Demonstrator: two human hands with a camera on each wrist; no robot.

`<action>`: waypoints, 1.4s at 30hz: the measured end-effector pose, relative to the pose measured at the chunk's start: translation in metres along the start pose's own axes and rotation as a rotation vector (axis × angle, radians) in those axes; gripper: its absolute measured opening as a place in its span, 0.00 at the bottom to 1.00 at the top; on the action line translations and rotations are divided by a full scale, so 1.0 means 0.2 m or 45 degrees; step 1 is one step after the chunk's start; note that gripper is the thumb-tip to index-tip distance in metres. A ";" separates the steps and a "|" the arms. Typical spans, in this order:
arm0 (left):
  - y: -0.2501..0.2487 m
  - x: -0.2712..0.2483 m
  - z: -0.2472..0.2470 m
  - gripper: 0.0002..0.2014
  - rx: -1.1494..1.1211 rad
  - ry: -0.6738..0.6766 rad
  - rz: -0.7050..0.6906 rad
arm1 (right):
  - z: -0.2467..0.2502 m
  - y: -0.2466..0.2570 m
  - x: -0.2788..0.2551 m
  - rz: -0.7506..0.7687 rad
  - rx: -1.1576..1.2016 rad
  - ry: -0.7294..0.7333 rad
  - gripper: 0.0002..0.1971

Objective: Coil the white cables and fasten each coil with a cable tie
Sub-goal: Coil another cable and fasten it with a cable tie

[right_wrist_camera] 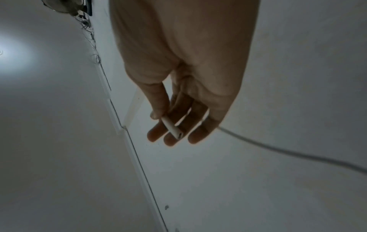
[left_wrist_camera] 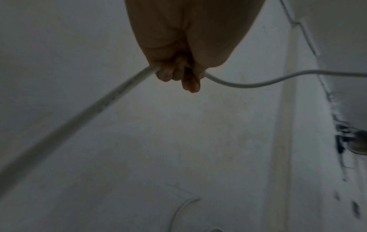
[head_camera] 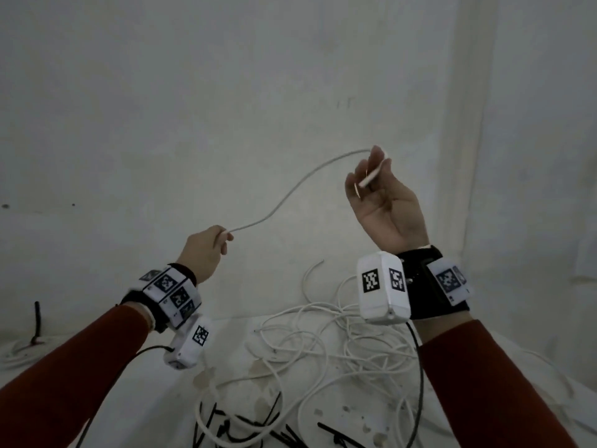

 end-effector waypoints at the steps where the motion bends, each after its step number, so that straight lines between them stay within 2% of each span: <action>1: -0.05 -0.02 -0.03 0.12 0.022 0.031 -0.056 | -0.01 0.01 0.01 0.068 -0.008 -0.018 0.07; 3: -0.16 -0.06 -0.08 0.11 0.080 0.092 -0.185 | -0.01 0.04 0.05 0.186 -0.149 -0.036 0.04; 5: -0.25 -0.10 -0.11 0.11 0.127 0.128 -0.301 | -0.01 0.08 0.07 0.295 -0.434 -0.050 0.05; 8: -0.35 -0.13 -0.14 0.11 0.139 0.160 -0.391 | 0.01 0.12 0.10 0.415 -0.989 -0.083 0.06; 11: -0.43 -0.15 -0.12 0.10 0.184 0.118 -0.528 | 0.03 0.12 0.11 0.438 -1.661 -0.035 0.09; 13: -0.47 -0.16 -0.10 0.09 0.204 0.089 -0.611 | 0.03 0.05 0.10 0.336 -2.158 0.123 0.08; 15: -0.50 -0.16 -0.08 0.10 0.215 0.059 -0.676 | 0.05 -0.05 0.07 0.127 -2.573 0.376 0.05; 17: -0.54 -0.17 -0.04 0.13 0.226 0.016 -0.736 | 0.08 -0.13 0.02 -0.119 -2.815 0.587 0.04; 18: -0.55 -0.17 -0.01 0.14 0.230 -0.007 -0.756 | 0.10 -0.16 0.00 -0.245 -2.840 0.642 0.04; 20: -0.58 -0.15 0.02 0.15 0.244 -0.048 -0.773 | 0.13 -0.17 -0.05 -0.438 -2.751 0.668 0.04; 22: -0.61 -0.13 0.05 0.19 0.278 -0.083 -0.776 | 0.12 -0.17 -0.09 -0.495 -2.706 0.665 0.08; 26: -0.67 -0.06 0.09 0.22 0.361 -0.175 -0.693 | 0.07 -0.14 -0.13 -0.424 -2.705 0.631 0.23; 32: -0.77 0.03 0.08 0.19 0.207 -0.190 -0.758 | 0.03 -0.06 -0.12 -0.319 -2.436 0.469 0.30; 35: -0.82 0.05 0.09 0.20 0.197 -0.233 -0.775 | 0.00 -0.08 -0.14 -0.386 -2.306 0.476 0.32; 38: -0.85 0.06 0.10 0.23 0.205 -0.222 -0.779 | -0.01 -0.09 -0.17 -0.453 -1.813 0.409 0.32; 40: -0.85 0.06 0.08 0.24 0.217 -0.166 -0.785 | -0.01 -0.07 -0.17 -0.426 -1.311 0.280 0.28; 42: -0.83 0.05 0.03 0.21 0.213 -0.080 -0.783 | -0.01 -0.05 -0.16 -0.343 -0.939 0.190 0.26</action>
Point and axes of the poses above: each hand's wrist, its own x-axis towards the middle knuckle, its own z-axis out of the back of the hand, y = z × x, the point moved 9 cm from there along x, towards the middle knuckle, and after that the axes turned 7 degrees about y, right-handed, at the moved point
